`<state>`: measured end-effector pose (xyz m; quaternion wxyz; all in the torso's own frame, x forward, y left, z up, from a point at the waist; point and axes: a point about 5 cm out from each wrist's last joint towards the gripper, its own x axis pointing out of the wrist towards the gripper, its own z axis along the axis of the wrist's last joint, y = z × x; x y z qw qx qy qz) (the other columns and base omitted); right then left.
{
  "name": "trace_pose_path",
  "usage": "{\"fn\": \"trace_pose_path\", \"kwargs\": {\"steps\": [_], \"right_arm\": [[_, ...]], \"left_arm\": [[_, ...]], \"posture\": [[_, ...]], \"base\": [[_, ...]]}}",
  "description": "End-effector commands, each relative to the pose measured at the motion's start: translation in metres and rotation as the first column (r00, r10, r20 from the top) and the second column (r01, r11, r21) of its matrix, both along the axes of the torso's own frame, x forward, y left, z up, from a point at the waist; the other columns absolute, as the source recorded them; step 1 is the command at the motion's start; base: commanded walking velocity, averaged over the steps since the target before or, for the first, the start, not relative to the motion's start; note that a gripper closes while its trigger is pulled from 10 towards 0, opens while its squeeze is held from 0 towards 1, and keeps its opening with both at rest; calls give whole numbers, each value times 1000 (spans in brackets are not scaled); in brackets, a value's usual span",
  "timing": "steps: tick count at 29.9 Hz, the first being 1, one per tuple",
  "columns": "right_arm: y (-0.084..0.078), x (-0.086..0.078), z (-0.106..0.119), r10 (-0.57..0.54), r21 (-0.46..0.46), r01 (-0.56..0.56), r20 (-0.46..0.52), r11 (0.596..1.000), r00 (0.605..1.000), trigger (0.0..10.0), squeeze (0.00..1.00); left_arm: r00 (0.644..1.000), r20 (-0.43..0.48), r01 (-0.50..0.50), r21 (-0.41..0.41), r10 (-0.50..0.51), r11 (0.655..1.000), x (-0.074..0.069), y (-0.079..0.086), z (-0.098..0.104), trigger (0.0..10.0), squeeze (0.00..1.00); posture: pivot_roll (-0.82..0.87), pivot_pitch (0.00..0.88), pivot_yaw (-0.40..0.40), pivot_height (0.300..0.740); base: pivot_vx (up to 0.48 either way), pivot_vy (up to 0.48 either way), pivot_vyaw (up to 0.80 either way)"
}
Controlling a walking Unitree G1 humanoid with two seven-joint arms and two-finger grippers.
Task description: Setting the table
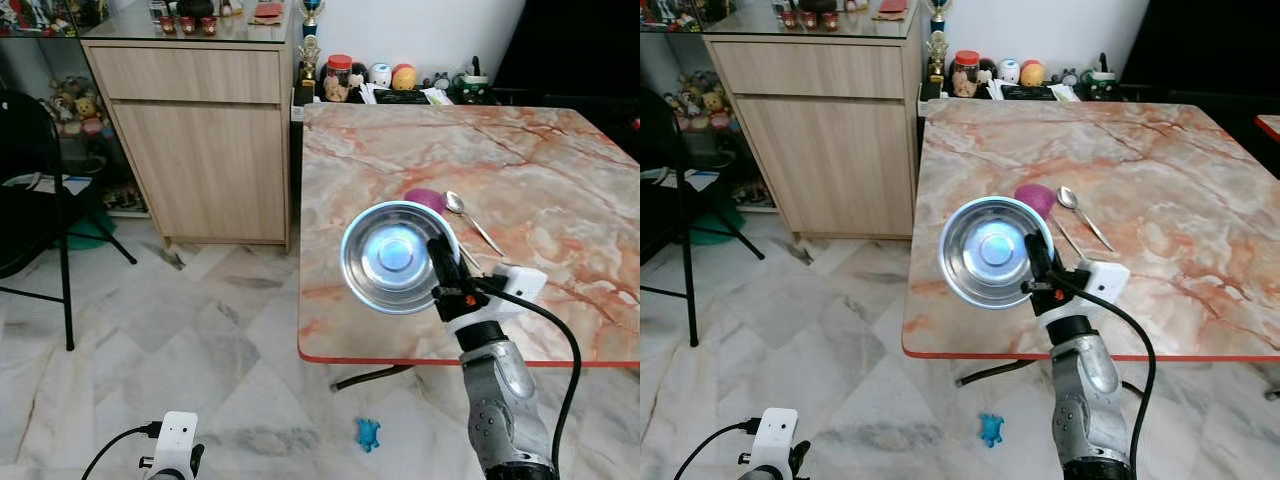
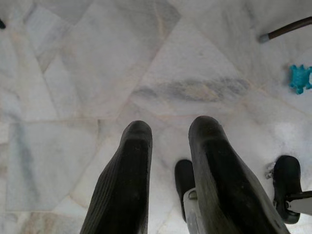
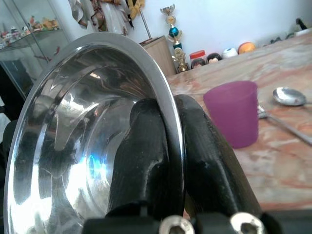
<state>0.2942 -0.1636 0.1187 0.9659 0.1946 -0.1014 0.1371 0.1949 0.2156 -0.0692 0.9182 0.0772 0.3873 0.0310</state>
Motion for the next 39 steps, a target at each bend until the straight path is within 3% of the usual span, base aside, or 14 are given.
{"fn": "trace_pose_path", "kwargs": {"steps": [1,10,39], "right_arm": [[-2,0,12,8,-46,-5,63,999,998,10000,0],[-8,-1,15,-19,-8,19,75,1000,997,10000,0],[-15,-1,11,-64,-12,65,45,998,997,10000,0]], "left_arm": [[1000,-20,2,7,-2,1000,-2,-1,-2,10000,0],[1000,-18,-3,10,3,1000,-3,-1,-2,10000,0],[1000,-13,-5,1,5,1000,-2,-4,-2,10000,0]], "posture": [[85,0,-45,740],[79,0,-46,740],[70,0,-45,740]], "base": [[0,-371,0],[0,-372,0],[0,-370,0]]}}
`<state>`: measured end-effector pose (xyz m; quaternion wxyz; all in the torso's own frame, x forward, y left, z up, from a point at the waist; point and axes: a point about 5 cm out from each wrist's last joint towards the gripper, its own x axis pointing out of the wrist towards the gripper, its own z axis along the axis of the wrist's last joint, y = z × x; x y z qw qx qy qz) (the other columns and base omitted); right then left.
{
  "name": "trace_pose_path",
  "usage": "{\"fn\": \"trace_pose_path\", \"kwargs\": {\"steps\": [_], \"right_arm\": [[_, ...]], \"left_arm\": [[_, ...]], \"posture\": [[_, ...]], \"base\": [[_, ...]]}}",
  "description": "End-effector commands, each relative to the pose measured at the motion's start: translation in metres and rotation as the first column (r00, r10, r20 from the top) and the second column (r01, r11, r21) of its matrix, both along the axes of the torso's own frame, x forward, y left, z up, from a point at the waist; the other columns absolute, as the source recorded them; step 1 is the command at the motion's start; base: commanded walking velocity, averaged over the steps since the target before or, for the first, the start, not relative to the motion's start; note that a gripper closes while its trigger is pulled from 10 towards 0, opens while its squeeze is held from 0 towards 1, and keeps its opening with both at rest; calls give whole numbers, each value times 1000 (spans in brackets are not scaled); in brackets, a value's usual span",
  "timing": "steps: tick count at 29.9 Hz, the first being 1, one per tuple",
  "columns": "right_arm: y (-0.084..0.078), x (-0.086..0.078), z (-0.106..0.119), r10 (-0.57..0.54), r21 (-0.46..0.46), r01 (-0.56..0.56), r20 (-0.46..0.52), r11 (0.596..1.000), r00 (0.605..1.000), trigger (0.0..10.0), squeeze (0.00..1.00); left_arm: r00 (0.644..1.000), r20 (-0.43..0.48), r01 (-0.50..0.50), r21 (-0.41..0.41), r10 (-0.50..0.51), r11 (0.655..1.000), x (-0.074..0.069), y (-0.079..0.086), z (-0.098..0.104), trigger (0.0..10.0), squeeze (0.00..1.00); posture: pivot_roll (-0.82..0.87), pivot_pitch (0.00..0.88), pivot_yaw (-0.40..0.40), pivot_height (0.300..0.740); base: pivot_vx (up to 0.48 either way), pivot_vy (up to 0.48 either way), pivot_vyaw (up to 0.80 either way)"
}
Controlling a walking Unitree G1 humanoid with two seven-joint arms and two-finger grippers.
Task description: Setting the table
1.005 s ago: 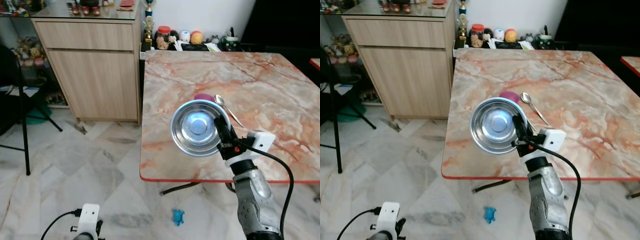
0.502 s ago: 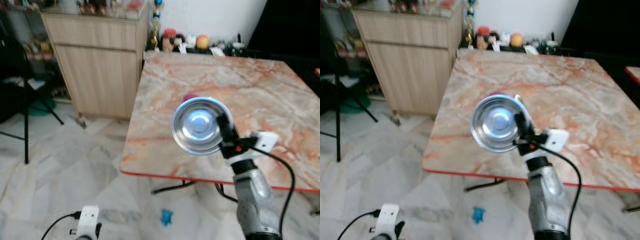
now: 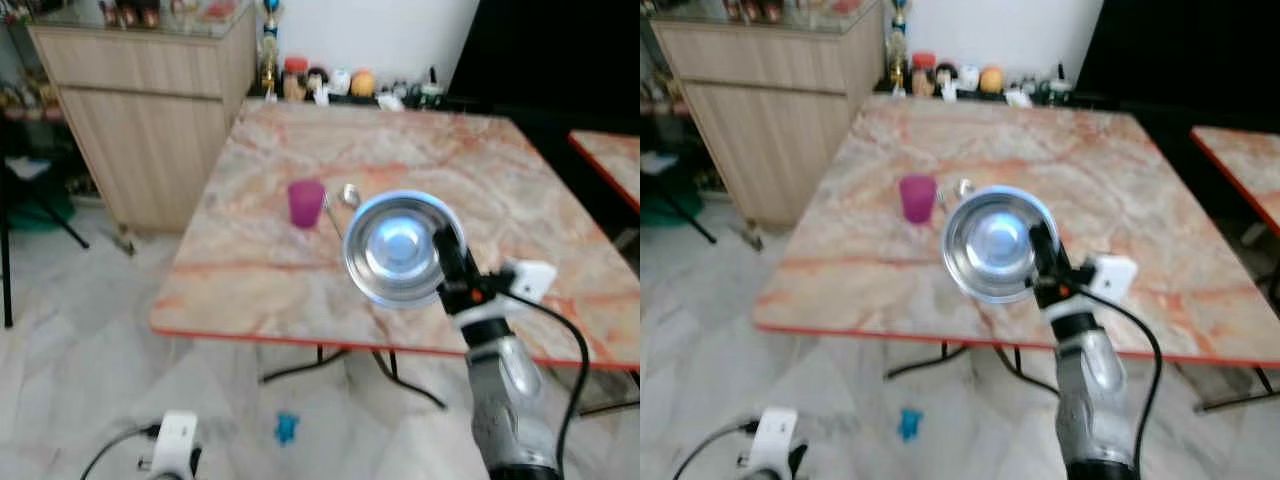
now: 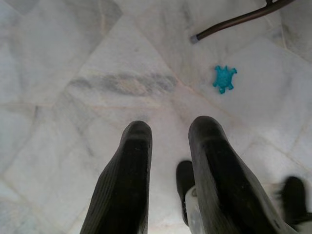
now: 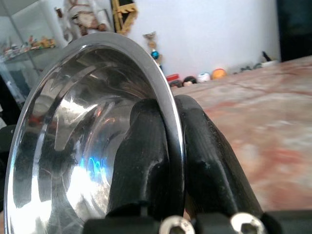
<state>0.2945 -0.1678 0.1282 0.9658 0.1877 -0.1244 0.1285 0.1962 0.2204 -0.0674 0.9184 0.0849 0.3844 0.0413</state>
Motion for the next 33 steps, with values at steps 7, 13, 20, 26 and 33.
{"fn": "trace_pose_path", "kwargs": {"steps": [7,13,20,26,33], "right_arm": [[-12,-1,2,-45,-11,45,-1,999,999,10000,0],[-13,1,4,-41,-18,41,1,999,999,10000,0],[-13,1,4,-46,-22,46,2,999,999,10000,0],[-14,0,3,-53,-24,53,-5,998,999,10000,0],[-16,1,2,-57,-30,57,-9,998,998,10000,0]], "left_arm": [[1000,-20,8,-23,-8,1000,-3,-9,-4,10000,0],[1000,-21,7,-26,-7,1000,-3,-10,-4,10000,0],[1000,-20,9,-28,-9,1000,-3,-11,-4,10000,0],[1000,-23,12,-26,-13,1000,-4,-10,-5,10000,0],[1000,-20,16,-24,-16,1000,-3,-9,-4,10000,0]], "posture": [[68,0,-45,740],[62,0,-44,740],[55,0,-42,740],[54,0,-39,740],[52,0,-37,740]], "base": [[0,-366,0],[0,-364,0],[0,-361,0],[0,-358,0],[0,-356,0]]}}
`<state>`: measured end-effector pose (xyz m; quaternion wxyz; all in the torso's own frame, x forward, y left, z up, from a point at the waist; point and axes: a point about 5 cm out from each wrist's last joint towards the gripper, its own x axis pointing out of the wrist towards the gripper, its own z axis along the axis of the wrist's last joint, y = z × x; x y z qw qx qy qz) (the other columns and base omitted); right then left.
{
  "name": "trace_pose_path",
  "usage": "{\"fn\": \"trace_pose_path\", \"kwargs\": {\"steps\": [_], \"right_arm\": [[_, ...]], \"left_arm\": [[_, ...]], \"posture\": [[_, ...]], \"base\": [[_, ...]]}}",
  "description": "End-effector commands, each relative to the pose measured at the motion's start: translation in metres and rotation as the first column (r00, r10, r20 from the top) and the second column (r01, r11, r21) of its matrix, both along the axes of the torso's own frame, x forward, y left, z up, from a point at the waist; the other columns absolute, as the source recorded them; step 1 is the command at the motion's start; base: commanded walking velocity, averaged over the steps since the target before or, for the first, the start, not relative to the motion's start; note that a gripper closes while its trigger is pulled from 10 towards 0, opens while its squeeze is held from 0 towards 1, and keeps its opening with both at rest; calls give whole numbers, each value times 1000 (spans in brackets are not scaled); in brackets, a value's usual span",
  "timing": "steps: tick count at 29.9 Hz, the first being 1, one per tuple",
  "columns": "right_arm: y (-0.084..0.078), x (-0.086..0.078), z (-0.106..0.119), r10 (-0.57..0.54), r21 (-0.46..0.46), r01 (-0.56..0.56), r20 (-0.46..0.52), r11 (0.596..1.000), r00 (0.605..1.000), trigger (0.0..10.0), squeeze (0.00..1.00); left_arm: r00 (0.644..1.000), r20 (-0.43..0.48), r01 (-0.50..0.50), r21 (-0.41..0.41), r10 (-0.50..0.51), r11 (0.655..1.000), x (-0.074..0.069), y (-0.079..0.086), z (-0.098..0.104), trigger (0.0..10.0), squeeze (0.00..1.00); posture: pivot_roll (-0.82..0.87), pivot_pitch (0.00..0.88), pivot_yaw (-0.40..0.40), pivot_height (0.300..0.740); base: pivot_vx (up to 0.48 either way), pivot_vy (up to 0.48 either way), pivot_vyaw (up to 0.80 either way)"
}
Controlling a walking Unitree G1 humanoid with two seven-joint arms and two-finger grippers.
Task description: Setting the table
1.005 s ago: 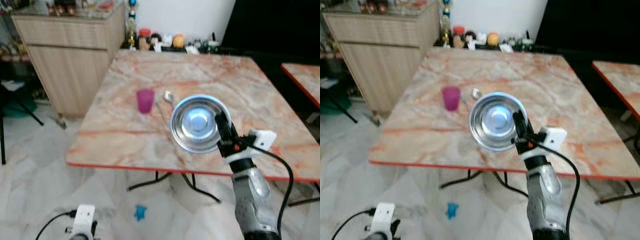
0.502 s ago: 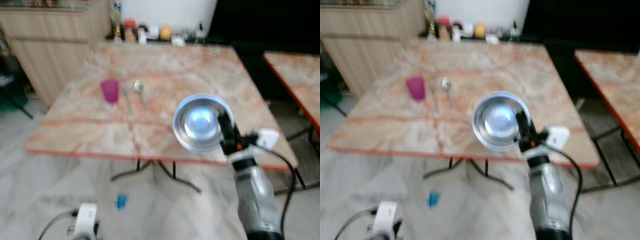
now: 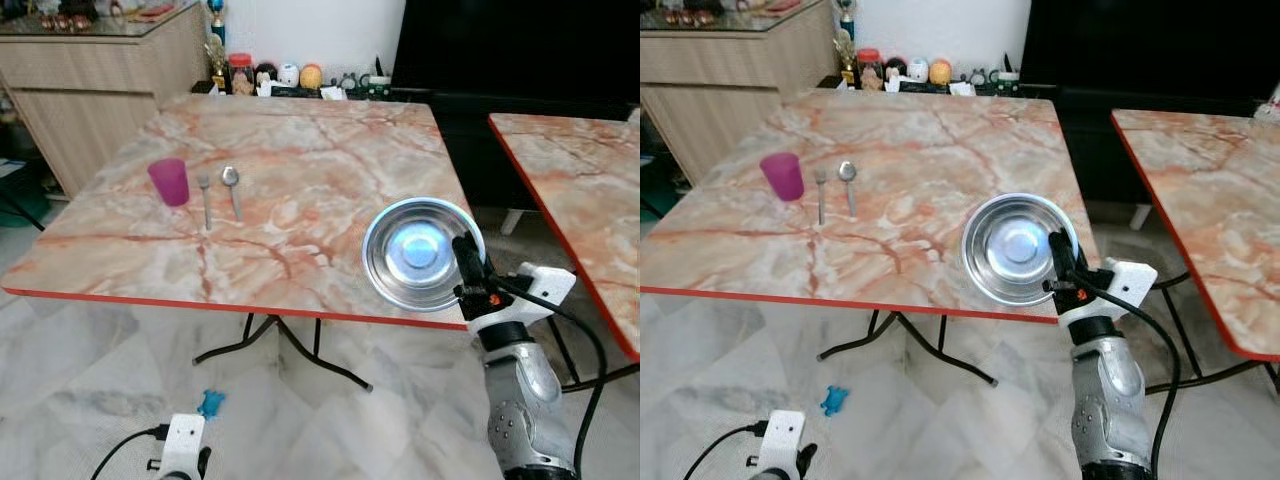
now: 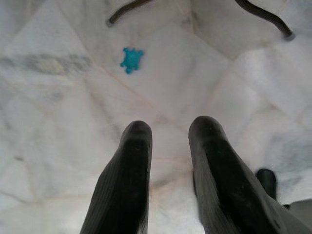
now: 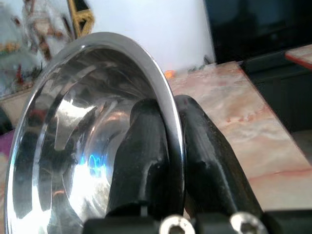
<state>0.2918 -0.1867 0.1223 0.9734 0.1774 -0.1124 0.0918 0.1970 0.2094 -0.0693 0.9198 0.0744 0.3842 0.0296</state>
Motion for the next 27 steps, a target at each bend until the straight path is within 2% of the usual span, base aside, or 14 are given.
{"fn": "trace_pose_path", "kwargs": {"steps": [1,14,27], "right_arm": [[2,4,8,12,-14,-12,27,1000,1000,10000,0],[-2,3,6,9,-28,-8,19,1000,1000,10000,0],[1,8,12,8,-25,-7,33,1000,999,10000,0]], "left_arm": [[1000,-21,7,5,-7,1000,-4,2,-2,10000,0],[1000,-21,18,2,-18,1000,-3,-1,-2,10000,0],[1000,-7,-2,-1,2,1000,3,-1,1,10000,0]], "posture": [[48,0,-34,740],[46,0,-40,740],[35,0,-43,740]], "base": [[0,-352,0],[0,-352,0],[0,-352,0]]}}
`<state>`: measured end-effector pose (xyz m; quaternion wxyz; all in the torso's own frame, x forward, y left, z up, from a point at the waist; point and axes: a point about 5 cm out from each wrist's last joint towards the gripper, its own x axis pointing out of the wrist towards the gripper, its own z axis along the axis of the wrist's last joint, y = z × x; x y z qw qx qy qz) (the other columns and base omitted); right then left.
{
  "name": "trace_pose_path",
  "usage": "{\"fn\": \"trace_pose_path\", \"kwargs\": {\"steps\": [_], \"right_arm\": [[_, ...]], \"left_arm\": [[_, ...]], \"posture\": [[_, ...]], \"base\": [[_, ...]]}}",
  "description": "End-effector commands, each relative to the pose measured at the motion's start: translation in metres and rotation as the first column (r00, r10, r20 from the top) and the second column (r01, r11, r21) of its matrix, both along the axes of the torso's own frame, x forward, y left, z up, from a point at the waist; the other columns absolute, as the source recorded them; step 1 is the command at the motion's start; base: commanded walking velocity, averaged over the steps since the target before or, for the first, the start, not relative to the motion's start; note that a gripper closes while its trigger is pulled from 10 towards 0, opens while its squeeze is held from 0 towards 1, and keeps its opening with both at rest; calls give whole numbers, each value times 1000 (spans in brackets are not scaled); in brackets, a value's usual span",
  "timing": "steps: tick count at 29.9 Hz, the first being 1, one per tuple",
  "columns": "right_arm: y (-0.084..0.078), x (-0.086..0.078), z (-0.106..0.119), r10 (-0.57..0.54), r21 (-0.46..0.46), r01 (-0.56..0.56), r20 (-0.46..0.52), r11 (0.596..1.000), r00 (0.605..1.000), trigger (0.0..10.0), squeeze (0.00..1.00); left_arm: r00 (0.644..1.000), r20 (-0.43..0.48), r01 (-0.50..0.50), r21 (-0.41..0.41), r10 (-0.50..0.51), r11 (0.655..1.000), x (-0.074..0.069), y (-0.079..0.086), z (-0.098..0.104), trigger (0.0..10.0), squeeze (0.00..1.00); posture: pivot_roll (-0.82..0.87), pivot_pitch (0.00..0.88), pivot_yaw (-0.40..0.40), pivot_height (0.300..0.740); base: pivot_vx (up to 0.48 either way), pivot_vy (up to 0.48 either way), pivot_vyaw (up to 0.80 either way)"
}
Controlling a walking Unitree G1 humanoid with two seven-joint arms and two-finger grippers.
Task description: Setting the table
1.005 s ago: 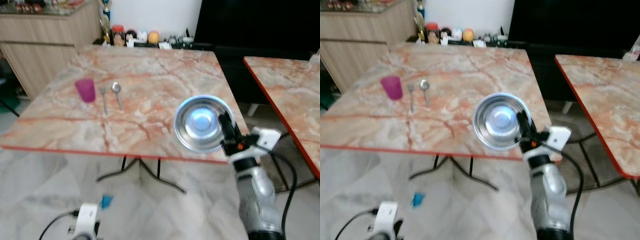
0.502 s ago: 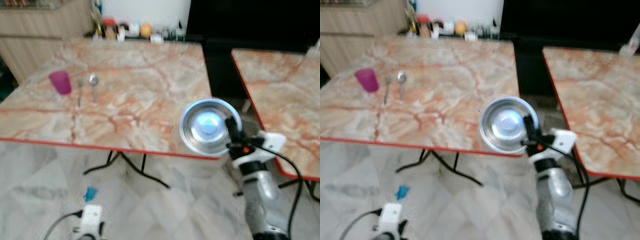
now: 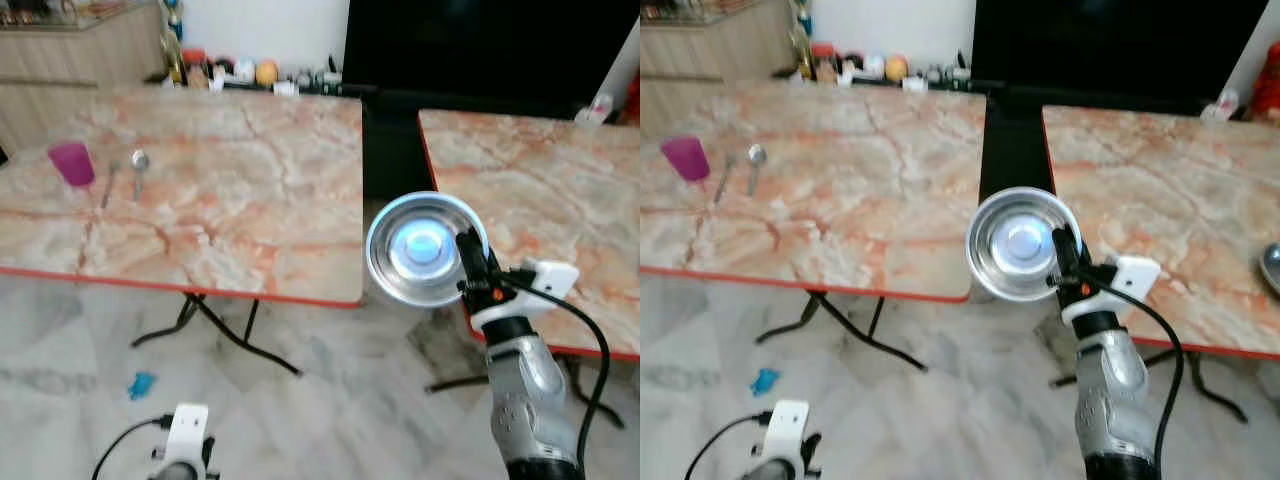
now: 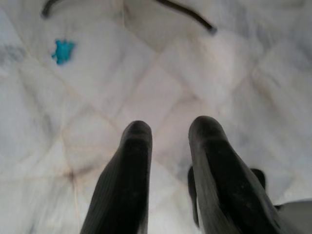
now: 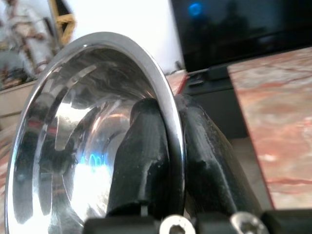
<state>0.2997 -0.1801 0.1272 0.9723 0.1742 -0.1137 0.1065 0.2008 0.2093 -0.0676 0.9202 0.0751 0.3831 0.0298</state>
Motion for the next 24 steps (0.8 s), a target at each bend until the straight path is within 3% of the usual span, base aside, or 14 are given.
{"fn": "trace_pose_path", "kwargs": {"steps": [1,24], "right_arm": [[-6,0,7,-22,-15,22,26,1000,999,10000,0],[-10,2,7,-50,-12,50,17,999,999,10000,0]], "left_arm": [[1000,-10,-3,-3,3,1000,-1,-1,-1,10000,0],[1000,-20,-8,-3,8,1000,-5,1,-3,10000,0]], "posture": [[35,0,-43,740],[33,0,-41,740]], "base": [[0,-352,0],[0,-352,0]]}}
